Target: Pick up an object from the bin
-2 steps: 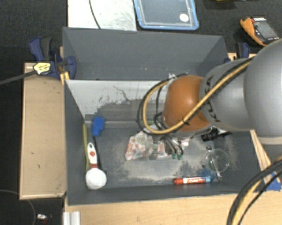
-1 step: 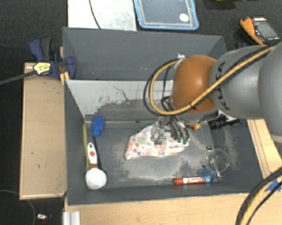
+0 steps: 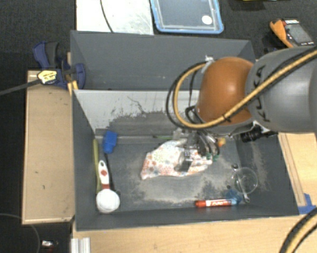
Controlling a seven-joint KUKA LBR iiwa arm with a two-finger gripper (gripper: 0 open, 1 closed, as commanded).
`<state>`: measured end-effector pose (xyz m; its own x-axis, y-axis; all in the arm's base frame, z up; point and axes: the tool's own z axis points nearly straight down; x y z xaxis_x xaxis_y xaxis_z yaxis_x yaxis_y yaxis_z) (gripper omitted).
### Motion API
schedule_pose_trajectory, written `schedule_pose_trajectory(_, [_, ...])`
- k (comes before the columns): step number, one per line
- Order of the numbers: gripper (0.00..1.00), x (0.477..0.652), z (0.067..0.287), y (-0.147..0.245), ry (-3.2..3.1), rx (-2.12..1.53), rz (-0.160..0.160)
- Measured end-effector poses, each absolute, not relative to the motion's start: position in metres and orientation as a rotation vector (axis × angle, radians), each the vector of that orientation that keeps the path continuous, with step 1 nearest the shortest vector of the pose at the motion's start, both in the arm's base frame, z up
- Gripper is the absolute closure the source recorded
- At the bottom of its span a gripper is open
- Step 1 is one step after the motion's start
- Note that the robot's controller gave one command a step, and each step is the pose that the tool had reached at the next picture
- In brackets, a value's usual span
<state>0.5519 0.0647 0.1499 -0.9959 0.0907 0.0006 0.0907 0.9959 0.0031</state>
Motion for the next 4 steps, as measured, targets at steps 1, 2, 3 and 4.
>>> schedule_pose_trajectory(1, [0.0,0.552,0.15,0.065,-3.137,-0.144,-0.005])
schedule_pose_trajectory(2, [0.0,0.559,0.132,0.064,-3.149,-0.175,-0.009])
schedule_pose_trajectory(3, [0.0,0.545,0.106,0.068,-3.142,-0.183,-0.005])
schedule_pose_trajectory(4, [1.0,0.5,0.071,0.038,-3.151,-0.086,-0.007])
